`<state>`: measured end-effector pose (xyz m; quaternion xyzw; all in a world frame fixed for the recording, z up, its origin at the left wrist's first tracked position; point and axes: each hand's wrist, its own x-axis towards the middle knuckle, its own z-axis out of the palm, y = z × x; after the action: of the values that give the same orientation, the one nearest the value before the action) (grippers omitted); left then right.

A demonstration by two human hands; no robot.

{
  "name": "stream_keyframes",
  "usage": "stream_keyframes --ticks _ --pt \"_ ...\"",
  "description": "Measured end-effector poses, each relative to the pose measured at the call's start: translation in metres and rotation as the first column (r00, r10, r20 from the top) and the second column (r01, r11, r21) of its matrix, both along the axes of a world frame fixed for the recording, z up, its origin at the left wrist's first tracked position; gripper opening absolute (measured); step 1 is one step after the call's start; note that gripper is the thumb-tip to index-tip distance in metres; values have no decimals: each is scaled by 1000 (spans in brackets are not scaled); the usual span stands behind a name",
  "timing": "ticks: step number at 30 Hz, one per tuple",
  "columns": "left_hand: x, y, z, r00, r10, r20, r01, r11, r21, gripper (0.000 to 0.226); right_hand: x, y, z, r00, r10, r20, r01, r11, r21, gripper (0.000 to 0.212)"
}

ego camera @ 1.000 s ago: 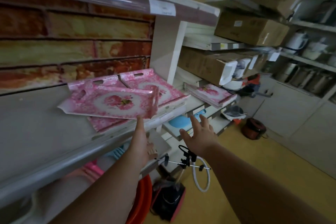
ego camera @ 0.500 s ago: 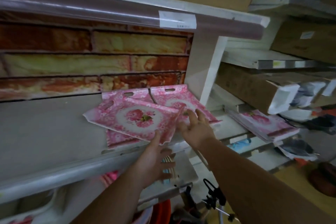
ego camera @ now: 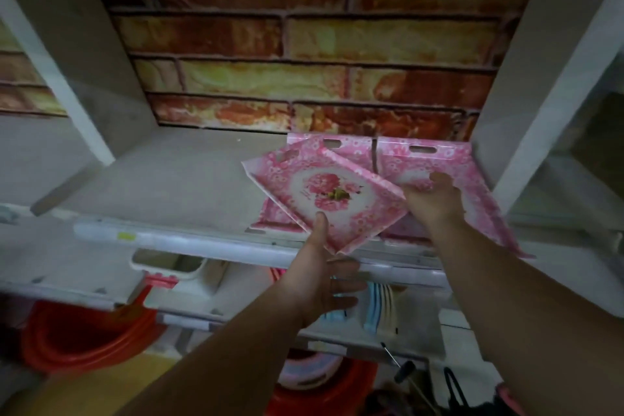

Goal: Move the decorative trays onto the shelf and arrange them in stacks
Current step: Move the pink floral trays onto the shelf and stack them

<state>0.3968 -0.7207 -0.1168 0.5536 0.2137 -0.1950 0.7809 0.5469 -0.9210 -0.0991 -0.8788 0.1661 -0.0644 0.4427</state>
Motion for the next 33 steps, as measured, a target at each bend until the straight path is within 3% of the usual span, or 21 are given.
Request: stream_keyframes --ticks 3,8,11,13,16,23,29,33 --pt "4 -13 4 995 101 6 -100 995 -3 95 10 -1 -4 999 19 -39 -13 989 149 55" --pt "8 -32 6 983 174 61 -174 985 -7 70 29 -15 -21 992 41 -119 -21 986 167 55" --pt "4 -35 4 975 202 97 -202 979 -18 63 21 -17 -11 990 92 -107 -62 964 259 28" --pt "-1 -32 2 978 160 131 -160 987 -16 65 13 -17 -6 990 103 -101 -56 919 391 14" --pt "-8 -22 1 975 120 185 -121 993 -6 57 -2 -12 0 995 62 -77 -11 842 540 18" --pt "-29 14 26 941 218 259 -204 976 -81 83 -47 20 28 990 -7 -139 112 640 760 4" --pt "-55 77 50 916 339 215 -292 930 -223 45 -94 84 52 980 56 -190 139 486 863 6" --pt "-78 123 55 881 408 241 -335 896 -291 37 -132 137 60 985 110 -132 75 416 906 7"
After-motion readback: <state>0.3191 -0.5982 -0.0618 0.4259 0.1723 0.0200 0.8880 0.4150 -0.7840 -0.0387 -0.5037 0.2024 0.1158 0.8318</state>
